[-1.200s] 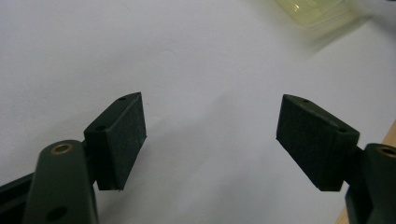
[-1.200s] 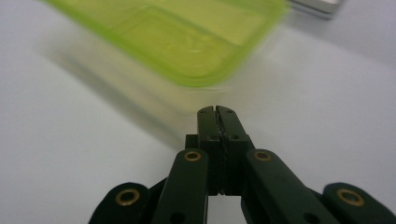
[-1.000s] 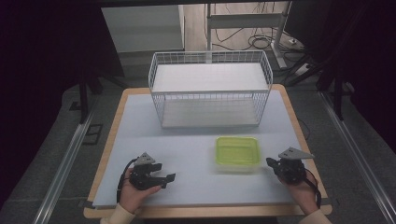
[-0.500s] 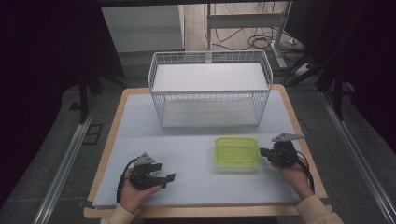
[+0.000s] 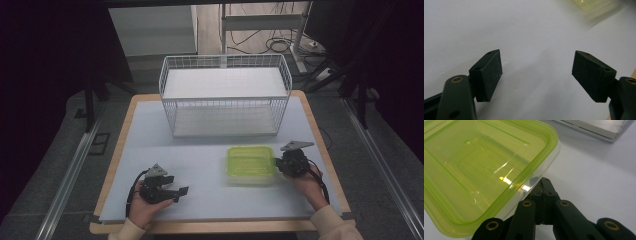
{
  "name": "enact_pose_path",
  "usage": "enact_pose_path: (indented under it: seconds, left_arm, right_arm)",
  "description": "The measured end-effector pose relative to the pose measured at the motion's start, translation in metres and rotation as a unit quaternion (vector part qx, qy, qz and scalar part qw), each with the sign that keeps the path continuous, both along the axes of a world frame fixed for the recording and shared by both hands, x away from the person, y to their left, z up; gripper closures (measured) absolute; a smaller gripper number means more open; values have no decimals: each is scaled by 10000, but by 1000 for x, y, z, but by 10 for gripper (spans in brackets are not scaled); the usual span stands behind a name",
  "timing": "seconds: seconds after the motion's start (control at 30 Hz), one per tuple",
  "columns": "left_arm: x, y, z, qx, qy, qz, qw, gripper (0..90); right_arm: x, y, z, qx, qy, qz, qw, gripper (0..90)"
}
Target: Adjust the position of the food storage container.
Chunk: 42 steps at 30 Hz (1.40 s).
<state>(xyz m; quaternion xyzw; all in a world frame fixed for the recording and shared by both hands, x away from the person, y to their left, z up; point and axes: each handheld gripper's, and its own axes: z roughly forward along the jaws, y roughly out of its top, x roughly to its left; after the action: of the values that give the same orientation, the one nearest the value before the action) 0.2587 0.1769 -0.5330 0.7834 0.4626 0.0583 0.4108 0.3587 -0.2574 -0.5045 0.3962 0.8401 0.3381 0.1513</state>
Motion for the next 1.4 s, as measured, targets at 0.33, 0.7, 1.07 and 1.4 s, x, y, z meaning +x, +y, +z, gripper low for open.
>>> enact_pose_path:
  seconds: [0.33, 0.7, 1.07, 1.4]
  left_arm:
    - [0, 0, 0, -4, -1, 13, 10000, 236]
    - [0, 2, 0, -9, -6, 22, 10000, 236]
    - [0, 4, 0, -19, -9, 53, 10000, 236]
    - [0, 6, 0, -13, -19, 94, 10000, 240]
  right_arm:
    - [4, 21, -1, -72, -30, 239, 9997, 899]
    - [-1, 52, -6, -188, -72, 591, 9980, 898]
    - [0, 66, -7, -244, -118, 661, 9974, 884]
    - [-13, 26, 0, 235, -5, 330, 9992, 890]
